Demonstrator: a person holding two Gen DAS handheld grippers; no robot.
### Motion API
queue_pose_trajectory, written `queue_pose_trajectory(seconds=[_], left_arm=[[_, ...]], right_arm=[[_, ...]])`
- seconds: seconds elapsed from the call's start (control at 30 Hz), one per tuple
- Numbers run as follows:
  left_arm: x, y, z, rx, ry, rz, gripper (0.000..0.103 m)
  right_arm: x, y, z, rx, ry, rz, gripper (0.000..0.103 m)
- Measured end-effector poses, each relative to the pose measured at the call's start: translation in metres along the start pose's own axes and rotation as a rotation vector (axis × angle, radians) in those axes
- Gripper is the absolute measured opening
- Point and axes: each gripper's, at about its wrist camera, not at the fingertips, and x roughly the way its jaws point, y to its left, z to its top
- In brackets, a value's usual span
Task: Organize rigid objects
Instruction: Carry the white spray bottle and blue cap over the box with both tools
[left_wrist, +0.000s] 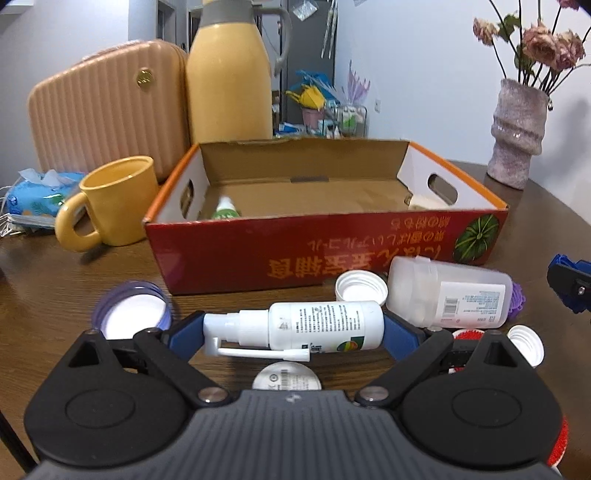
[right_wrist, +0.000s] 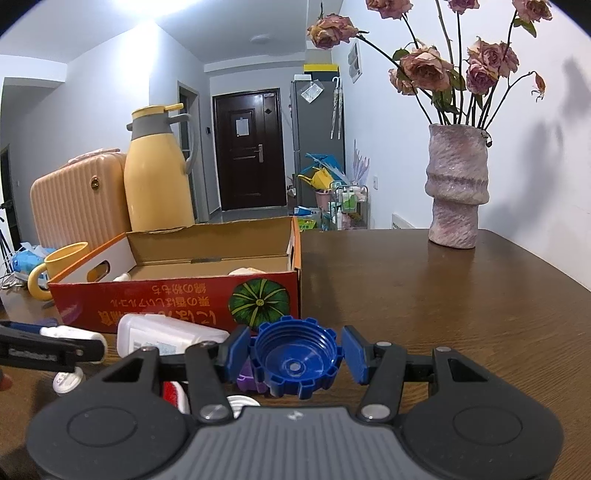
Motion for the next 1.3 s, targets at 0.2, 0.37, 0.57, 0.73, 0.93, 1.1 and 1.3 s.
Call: queue_pose_trajectory(seconds=[0.2,0.37,0.57,0.73,0.93,1.1,1.3], left_arm=[[-0.016,0.007,-0.004,-0.013,-0.034,0.019,0.098],[-0.033,0.014,-0.007,-0.024,-0.079,0.032,0.098],[-0.057,0.018,-0.006,-0.044,-0.136,0.040,0.098],[-0.075,0.017,0.004,-0.055,-0.194,0.035,0.098],[-0.086,0.011,0.024,-0.072,-0.245,0.020,0.098],[-0.083,0.007,0.041,-0.097,-0.266,0.008,0.098],[-0.069,0.005,0.057,-0.130,-0.275,0.018,0.098]], right_arm=[[-0.004,0.002,0.000,-0.005,-0.023,-0.004,0.054],[-0.011,0.005,0.000,-0.004,-0.043,0.000,0.054],[-0.022,0.014,0.006,-0.013,-0.091,0.024,0.054],[-0.027,0.020,0.020,-0.021,-0.118,0.050,0.054],[-0.028,0.029,0.046,-0.027,-0.144,0.083,0.054],[-0.019,0.036,0.064,-0.020,-0.157,0.098,0.054],[0.003,0.045,0.080,-0.001,-0.144,0.113,0.054]])
